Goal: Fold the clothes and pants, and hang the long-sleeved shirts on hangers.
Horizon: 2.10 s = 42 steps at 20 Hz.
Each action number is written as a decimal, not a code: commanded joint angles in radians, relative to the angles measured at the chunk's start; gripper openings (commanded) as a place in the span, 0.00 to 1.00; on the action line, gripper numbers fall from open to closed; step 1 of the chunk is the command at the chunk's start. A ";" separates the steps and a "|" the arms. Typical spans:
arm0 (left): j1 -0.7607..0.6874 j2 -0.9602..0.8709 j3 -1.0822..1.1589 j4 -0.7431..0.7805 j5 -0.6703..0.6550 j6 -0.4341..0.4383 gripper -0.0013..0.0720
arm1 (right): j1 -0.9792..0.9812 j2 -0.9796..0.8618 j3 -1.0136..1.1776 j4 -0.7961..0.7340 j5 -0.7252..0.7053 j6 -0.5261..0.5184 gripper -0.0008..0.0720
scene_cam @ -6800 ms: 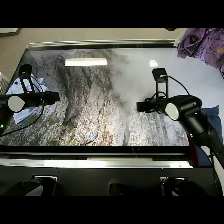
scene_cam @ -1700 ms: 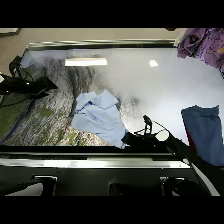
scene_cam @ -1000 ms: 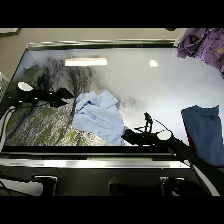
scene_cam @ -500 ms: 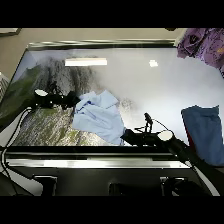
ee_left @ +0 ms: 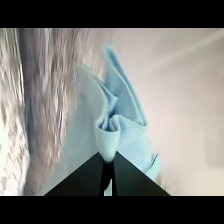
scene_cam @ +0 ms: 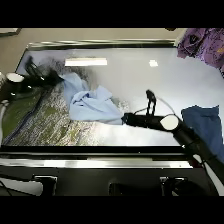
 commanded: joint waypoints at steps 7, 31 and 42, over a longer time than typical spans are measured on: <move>0.194 0.585 0.238 0.429 -0.179 -0.216 0.04 | 0.000 0.112 0.787 -0.694 0.298 0.110 0.05; 0.039 0.035 -0.138 0.620 0.051 -0.332 0.04 | 0.000 -0.627 0.812 -0.739 -0.010 0.488 0.06; 0.168 0.047 -0.009 0.510 -0.175 -0.262 0.96 | -0.045 -0.541 0.816 -0.704 0.326 0.195 0.54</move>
